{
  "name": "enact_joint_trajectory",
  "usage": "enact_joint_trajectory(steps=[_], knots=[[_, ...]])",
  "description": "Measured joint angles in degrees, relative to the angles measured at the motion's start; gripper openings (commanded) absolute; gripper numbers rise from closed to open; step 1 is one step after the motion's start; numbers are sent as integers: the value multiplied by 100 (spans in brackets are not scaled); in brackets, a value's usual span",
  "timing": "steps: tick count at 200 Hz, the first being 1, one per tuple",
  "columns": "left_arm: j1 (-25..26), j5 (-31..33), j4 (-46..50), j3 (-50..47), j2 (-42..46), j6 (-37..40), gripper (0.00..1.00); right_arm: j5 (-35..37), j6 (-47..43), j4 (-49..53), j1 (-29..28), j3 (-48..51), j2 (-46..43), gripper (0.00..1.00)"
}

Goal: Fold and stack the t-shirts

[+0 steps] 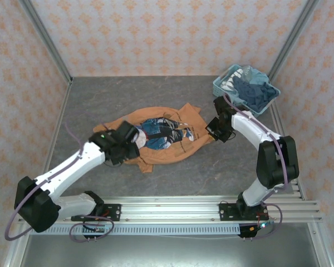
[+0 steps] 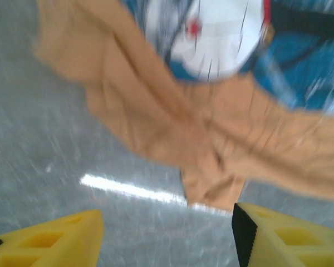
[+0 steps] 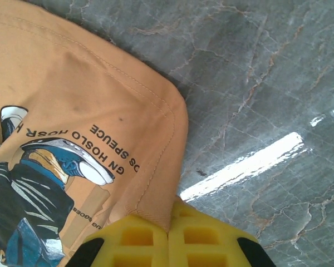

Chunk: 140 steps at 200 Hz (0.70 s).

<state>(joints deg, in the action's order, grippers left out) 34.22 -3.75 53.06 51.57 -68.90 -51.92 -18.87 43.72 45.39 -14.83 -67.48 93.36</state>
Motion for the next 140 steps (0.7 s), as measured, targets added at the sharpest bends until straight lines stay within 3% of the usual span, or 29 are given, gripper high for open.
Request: enact_joint_trajectory(steps=[68, 108, 140], knots=[[1084, -457, -848, 286, -1864, -772, 61, 2, -186, 125, 0, -20, 173, 0], [1257, -474, -861, 476, -2518, -1082, 59, 2, -203, 133, 0, -20, 173, 0], [1257, -313, -826, 682, -2811, -1123, 46, 0, -203, 133, 0, -20, 173, 0]])
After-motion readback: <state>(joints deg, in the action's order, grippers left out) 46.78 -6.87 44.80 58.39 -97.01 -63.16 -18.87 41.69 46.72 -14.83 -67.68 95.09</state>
